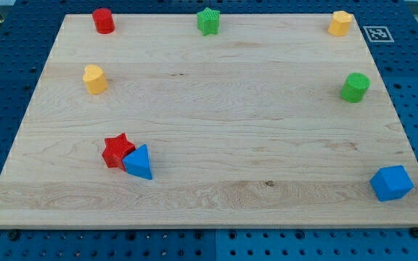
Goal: Push blue cube towards left
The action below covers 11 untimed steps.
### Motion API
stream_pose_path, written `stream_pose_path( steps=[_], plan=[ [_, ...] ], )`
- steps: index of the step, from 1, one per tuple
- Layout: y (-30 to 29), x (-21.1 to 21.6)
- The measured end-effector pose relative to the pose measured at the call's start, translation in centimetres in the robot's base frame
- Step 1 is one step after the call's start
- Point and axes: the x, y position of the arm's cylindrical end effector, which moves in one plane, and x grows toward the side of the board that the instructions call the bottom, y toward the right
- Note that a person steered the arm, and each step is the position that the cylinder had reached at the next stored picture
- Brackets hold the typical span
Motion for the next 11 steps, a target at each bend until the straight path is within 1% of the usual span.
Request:
stream_pose_path(
  steps=[1,2,3,8,11],
  plan=[
    [-1.4,0.1],
    [-6.2,0.2],
    [-8.4,0.2],
    [-9.6,1.7],
    [-16.8,0.9]
  ],
)
